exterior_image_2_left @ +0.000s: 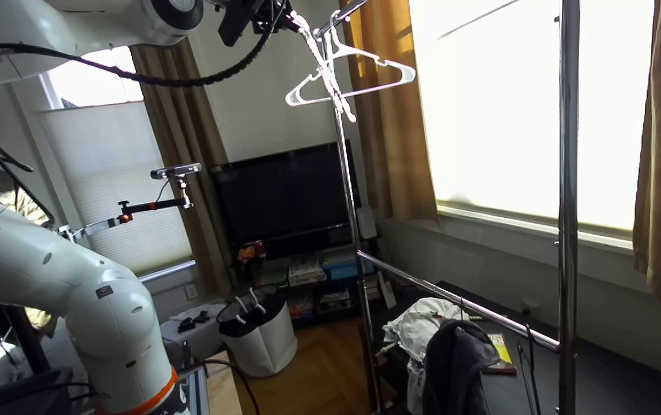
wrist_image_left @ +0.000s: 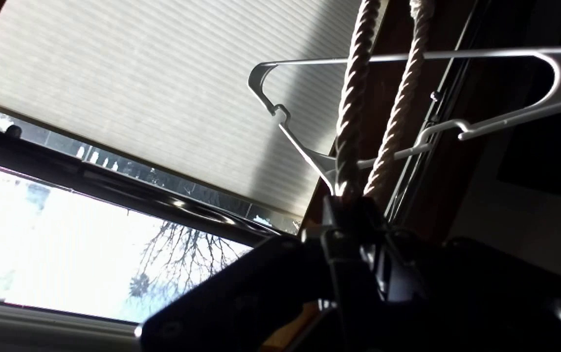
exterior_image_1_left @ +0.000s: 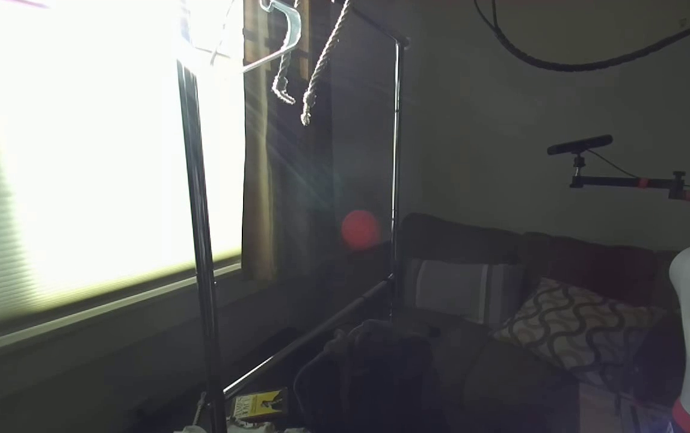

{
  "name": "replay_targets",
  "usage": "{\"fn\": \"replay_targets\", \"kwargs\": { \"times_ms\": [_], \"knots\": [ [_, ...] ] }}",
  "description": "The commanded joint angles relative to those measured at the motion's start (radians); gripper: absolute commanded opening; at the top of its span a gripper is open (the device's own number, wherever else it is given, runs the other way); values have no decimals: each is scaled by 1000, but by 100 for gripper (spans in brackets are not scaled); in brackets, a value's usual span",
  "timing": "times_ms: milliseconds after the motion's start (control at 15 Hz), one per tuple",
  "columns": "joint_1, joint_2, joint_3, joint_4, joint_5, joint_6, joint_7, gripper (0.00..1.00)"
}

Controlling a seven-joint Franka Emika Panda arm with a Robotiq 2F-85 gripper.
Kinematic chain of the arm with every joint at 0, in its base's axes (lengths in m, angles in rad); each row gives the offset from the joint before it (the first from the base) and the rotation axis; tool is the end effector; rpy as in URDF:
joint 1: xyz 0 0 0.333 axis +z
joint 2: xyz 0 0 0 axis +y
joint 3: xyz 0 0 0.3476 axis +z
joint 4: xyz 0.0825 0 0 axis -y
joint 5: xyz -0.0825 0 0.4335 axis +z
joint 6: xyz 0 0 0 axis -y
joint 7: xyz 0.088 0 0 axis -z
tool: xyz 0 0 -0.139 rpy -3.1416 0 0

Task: Hang the rope on the coat hanger

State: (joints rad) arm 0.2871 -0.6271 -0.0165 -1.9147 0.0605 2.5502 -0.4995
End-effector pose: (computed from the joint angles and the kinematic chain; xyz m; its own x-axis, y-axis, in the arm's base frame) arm 0.4012 0.1072 0.9049 0.1339 0.4797 0.8671 0.3988 -0.8271 0.3960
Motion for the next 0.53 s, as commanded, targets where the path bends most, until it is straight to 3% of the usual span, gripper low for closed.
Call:
{"fn": "replay_targets", "kwargs": {
  "times_ms": [0, 267, 467],
  "knots": [
    [44, -18, -21, -18, 28, 88, 16, 3],
    [72, -21, -34, -28, 31, 186, 36, 3],
    [134, -18, -63, -36, 58, 224, 22, 3]
  ]
}}
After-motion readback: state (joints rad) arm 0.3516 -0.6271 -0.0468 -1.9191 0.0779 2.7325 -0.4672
